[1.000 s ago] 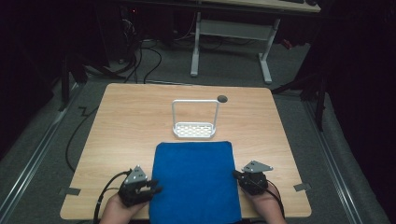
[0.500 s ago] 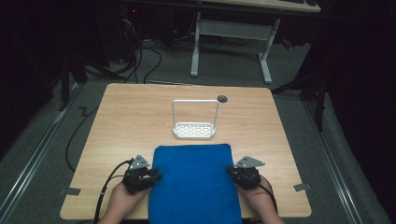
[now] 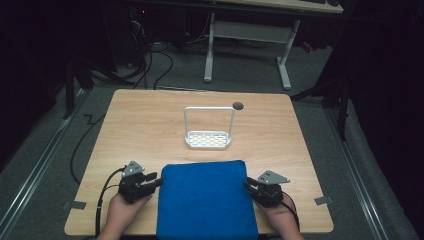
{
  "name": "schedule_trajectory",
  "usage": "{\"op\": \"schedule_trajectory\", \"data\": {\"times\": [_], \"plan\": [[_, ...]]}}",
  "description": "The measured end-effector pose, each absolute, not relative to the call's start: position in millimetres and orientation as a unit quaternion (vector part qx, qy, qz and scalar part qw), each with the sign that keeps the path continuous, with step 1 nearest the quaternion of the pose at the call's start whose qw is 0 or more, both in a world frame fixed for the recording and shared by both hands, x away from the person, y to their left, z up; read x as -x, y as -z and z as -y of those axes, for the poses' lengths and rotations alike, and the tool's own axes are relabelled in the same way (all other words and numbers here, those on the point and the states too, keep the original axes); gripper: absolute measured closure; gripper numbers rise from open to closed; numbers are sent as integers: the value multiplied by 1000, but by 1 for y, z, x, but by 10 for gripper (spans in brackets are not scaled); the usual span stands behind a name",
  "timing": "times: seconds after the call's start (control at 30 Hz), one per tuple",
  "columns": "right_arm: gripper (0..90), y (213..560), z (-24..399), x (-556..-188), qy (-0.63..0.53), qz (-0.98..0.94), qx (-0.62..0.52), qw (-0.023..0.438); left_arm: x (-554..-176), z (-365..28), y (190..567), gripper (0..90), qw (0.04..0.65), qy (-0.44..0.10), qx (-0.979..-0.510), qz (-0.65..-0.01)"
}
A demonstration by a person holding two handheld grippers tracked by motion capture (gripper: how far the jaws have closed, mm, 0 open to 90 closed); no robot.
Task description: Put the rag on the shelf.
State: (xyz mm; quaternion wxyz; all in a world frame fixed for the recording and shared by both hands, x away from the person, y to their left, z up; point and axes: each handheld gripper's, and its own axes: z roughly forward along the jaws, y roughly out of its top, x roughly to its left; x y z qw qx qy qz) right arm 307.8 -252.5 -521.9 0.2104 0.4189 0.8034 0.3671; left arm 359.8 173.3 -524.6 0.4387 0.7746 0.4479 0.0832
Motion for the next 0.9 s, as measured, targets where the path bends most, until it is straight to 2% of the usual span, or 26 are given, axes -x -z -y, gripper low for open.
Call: {"op": "schedule_trajectory", "data": {"times": [0.07, 0.17, 0.27, 0.37, 0.5, 0.73, 0.9], "plan": [[760, 521, 252, -309, -370, -803, -417, 213, -373, -166, 525, 577, 431, -101, -776, -450], [746, 520, 250, -308, -371, -805, -411, 215, -387, -158, 529, 587, 418, -97, -776, -462], [728, 521, 250, -308, -370, -805, -410, 215, -392, -156, 533, 646, 420, -89, -772, -469], [672, 523, 252, -308, -371, -803, -412, 219, -388, -147, 536, 759, 422, -93, -780, -452], [616, 525, 255, -311, -388, -793, -417, 218, -386, -146, 537, 843, 422, -98, -782, -449], [629, 520, 252, -338, -399, -761, -463, 218, -386, -147, 537, 862, 423, -95, -781, -450], [604, 521, 248, -363, -371, -755, -489, 232, -386, -147, 537, 860, 423, -92, -780, -452]]}}
